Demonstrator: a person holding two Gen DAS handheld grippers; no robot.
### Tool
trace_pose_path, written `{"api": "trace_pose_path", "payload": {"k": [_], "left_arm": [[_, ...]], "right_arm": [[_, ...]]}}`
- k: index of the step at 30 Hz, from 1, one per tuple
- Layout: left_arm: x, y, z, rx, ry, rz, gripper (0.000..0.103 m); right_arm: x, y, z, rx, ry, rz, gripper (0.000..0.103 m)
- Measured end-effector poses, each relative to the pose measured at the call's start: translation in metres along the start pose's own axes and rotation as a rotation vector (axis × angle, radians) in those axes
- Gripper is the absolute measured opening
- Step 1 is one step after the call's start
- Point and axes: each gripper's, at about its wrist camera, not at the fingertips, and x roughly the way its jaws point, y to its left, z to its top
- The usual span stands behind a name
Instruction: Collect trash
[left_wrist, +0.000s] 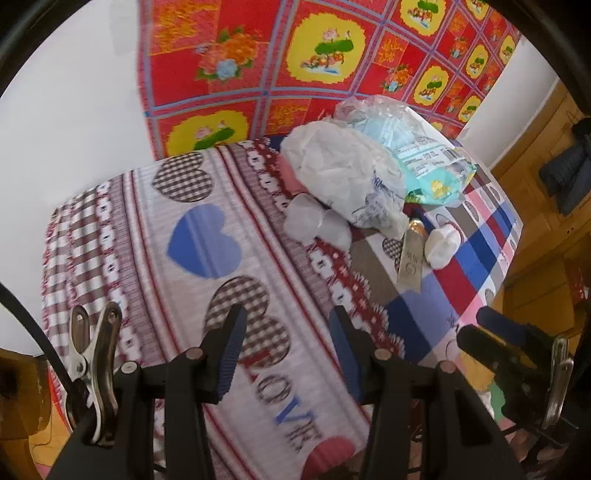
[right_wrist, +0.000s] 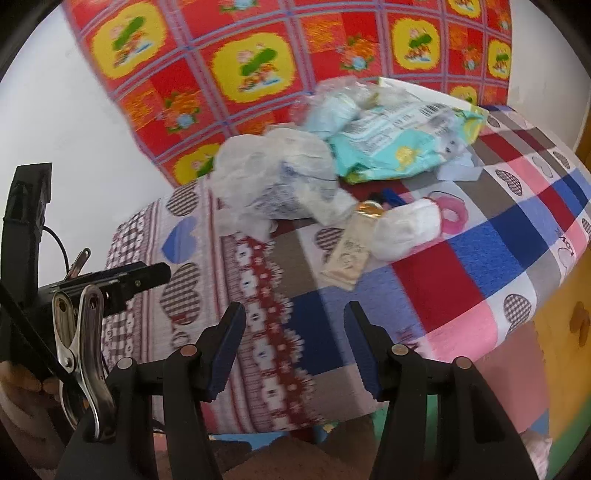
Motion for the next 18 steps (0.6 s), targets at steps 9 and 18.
{"api": "trace_pose_path", "payload": {"k": [9,18], "left_arm": [[0.05,-0.027,0.034,-0.029,0.02,0.024,0.055],[0.098,-0.045,0.057,-0.006,0.032,0.092,0.06]], "right_arm": [[0.016,-0.055,0.022,0.01,0.039,0.01,0.057],[0.031,-0.097,0.044,0.014,0.073,0.015,0.057]]}}
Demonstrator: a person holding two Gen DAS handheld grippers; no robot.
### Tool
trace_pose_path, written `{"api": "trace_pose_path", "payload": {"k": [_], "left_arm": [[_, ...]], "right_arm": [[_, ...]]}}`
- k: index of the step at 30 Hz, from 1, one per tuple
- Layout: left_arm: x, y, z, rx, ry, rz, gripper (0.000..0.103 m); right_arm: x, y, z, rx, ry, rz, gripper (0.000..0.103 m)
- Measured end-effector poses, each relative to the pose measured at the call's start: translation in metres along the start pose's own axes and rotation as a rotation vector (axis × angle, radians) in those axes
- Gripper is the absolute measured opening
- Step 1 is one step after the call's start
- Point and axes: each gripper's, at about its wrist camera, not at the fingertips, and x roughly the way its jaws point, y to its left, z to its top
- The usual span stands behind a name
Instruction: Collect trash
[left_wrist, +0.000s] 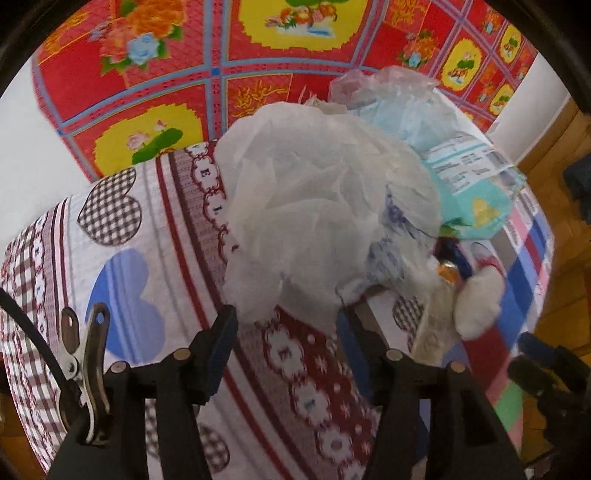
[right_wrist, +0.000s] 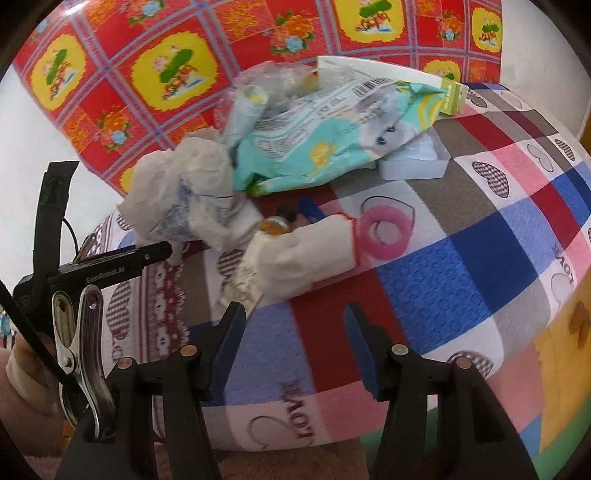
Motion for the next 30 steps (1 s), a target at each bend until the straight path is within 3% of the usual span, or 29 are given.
{"api": "trace_pose_path", "payload": {"k": [4,10,19,22,27,30], "left_arm": [[0.016,-0.006,0.006,0.029,0.004,0.04,0.061],[0.028,-0.007,0.014,-0.01,-0.02,0.04,0.068],[0.042,-0.027,0.026,-0.023,-0.051,0.142,0.069],[0.043,-0.029,0.027,-0.03,-0.06,0.144,0.06],[0.038,-0.025,0.021,-0.058,-0.078,0.147,0.027],[0.035,-0.018,0.017,-0.09,-0.073,0.132,0.019]], "right_arm": [[0.005,-0.01,0.008,-0.008,0.015,0.006,0.057],[0.013,-0.019,0.017,-0.02,0.032,0.02,0.057],[0.019,-0.023,0.022,-0.048,0.045,0.034,0.057],[0.02,-0.027,0.024,-0.051,0.049,0.031,0.057],[0.022,-0.03,0.028,-0.062,0.055,0.034,0.057],[0.024,-0.029,0.03,-0.072,0.059,0.047,0.057]]}}
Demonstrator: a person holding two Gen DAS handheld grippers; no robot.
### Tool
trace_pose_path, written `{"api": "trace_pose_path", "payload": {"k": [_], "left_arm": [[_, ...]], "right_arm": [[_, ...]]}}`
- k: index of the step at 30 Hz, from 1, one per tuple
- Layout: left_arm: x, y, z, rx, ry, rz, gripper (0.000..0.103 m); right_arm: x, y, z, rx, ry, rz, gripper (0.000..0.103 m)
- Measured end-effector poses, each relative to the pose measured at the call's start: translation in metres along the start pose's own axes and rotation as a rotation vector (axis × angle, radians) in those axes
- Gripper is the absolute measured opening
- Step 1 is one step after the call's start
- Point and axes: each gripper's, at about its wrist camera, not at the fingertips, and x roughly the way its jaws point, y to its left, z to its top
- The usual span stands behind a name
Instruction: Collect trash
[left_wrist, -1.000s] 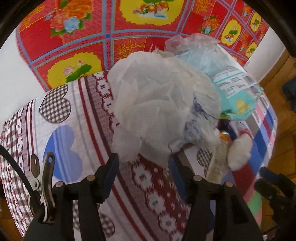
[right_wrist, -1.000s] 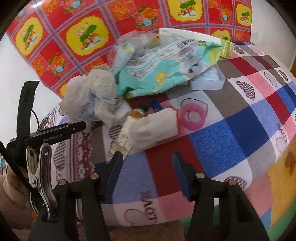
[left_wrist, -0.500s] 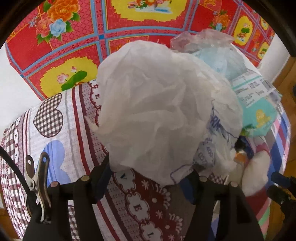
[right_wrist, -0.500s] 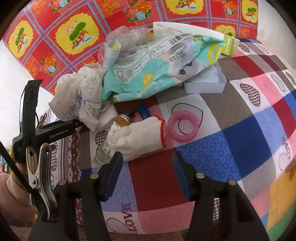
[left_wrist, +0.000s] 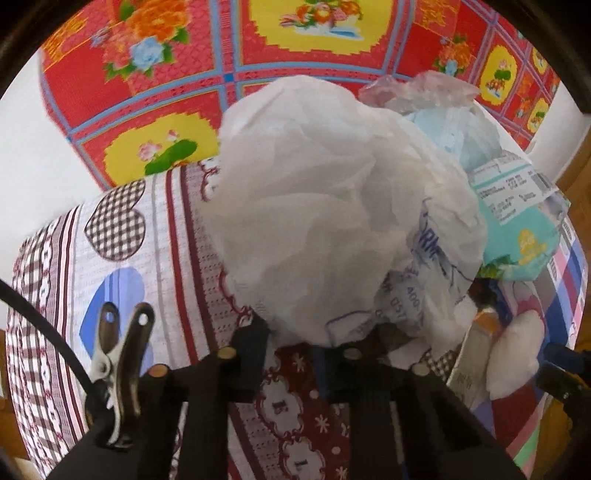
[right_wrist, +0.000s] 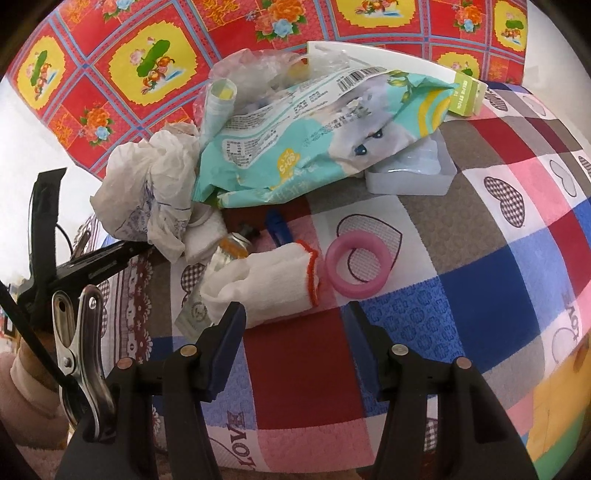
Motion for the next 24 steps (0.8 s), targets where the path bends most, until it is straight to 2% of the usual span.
{"api": "trace_pose_path", "payload": {"k": [15,20,21,24], "left_arm": [[-0.034,0.07,-0.023,-0.195,-0.012,-0.051,0.017],[-0.043,0.084,-0.031,-0.221,-0.022,-0.045,0.017],[-0.057,0.076,-0.042,-0.228,-0.024,-0.044,0.017],[-0.055,0.072,-0.039,-0.241,-0.022,-0.044,0.017]], "right_arm": [[0.019,0.015,0.008,-0.056,0.028,0.059,0.057],[0.02,0.013,0.008,-0.061,0.032,0.072,0.036],[0.019,0.014,0.008,-0.07,0.029,0.075,0.034],[0.014,0.016,0.006,-0.095,0.019,0.089,0.022]]}}
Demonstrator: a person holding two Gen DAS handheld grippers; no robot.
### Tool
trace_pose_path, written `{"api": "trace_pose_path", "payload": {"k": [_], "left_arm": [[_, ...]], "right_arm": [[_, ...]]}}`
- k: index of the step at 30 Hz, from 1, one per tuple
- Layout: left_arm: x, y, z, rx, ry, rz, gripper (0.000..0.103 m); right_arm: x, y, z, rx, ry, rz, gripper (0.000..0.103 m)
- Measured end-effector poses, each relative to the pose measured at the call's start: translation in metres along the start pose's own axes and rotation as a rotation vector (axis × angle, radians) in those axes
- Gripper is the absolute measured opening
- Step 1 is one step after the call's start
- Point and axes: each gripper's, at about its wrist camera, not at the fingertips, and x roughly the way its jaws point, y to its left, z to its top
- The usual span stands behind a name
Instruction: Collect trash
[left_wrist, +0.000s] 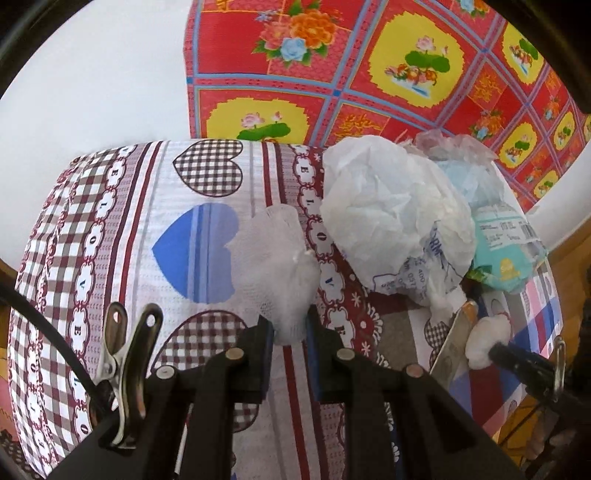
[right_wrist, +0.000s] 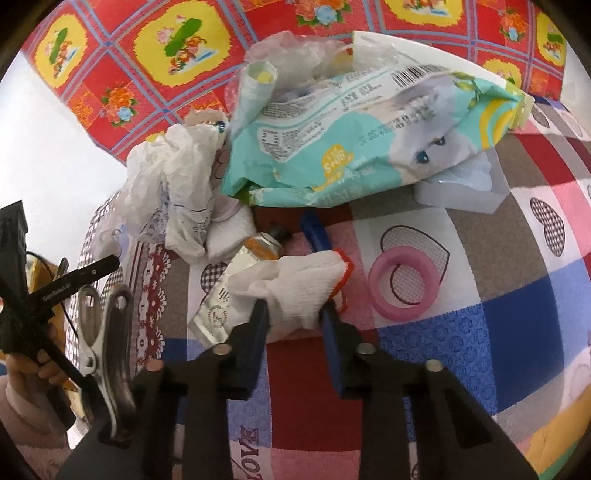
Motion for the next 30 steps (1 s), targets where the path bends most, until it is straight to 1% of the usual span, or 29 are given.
{"api": "trace_pose_path", "payload": {"k": [2,4,9,15,23,30], "left_arm": [[-0.001,0.002,0.0,-0.003,-0.001,0.002,0.017],[-0.006,0.004,-0.004,-0.004,-0.006,0.002,0.017],[-0.017,0.006,-0.01,-0.011,-0.02,0.002,0.017],[-0.029,0.013,-0.015,-0.033,-0.037,0.009,0.017],[-0.054,0.038,-0.025,-0.101,-0.074,0.038,0.017],[-0.083,0.077,-0.041,-0.191,-0.114,0.076,0.017]], "right_arm": [[-0.005,0.004,-0.001,-0.022,-0.015,0.01,0.018],[-0.011,0.01,0.0,-0.047,-0.033,0.022,0.017],[-0.021,0.023,0.002,-0.107,-0.062,0.057,0.017],[-0.018,0.042,0.006,-0.164,-0.06,0.113,0.017],[-0.014,0.087,0.009,-0.278,-0.052,0.199,0.017],[-0.006,0.141,0.009,-0.392,-0.029,0.264,0.017]]}}
